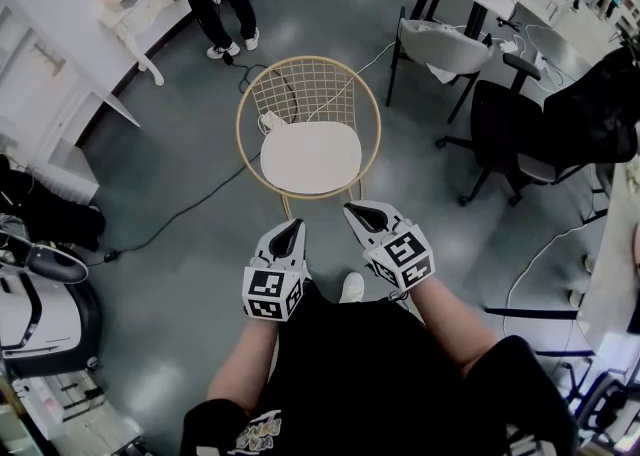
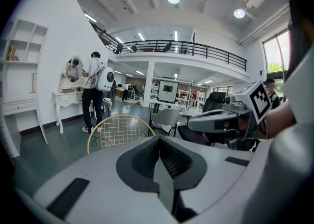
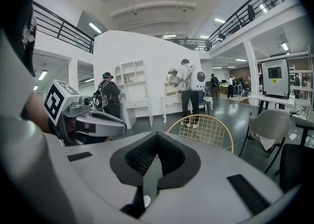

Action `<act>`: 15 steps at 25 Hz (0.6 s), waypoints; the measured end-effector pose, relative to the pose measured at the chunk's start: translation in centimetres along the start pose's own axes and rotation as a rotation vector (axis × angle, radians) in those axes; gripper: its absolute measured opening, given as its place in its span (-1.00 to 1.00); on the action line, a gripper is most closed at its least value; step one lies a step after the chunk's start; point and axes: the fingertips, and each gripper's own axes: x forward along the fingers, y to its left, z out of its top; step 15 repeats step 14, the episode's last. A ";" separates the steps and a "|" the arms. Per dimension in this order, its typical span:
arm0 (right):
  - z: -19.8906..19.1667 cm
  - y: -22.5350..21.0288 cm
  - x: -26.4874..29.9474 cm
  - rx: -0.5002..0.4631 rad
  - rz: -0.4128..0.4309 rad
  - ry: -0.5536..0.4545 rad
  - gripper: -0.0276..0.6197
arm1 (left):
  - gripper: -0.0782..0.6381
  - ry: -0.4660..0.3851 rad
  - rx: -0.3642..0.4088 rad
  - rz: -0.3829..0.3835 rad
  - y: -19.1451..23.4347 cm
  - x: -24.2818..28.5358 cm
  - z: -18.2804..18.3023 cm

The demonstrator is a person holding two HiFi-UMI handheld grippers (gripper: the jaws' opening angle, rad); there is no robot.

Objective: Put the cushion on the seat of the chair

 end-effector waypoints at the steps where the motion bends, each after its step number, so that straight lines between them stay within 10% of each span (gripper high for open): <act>1: 0.0 0.0 0.0 0.000 0.001 0.000 -0.88 | -0.73 -0.001 0.000 0.000 0.0 0.0 0.0; 15: -0.3 -0.1 0.1 0.001 0.009 0.009 -0.88 | -0.73 0.003 -0.003 0.003 0.0 0.2 -0.1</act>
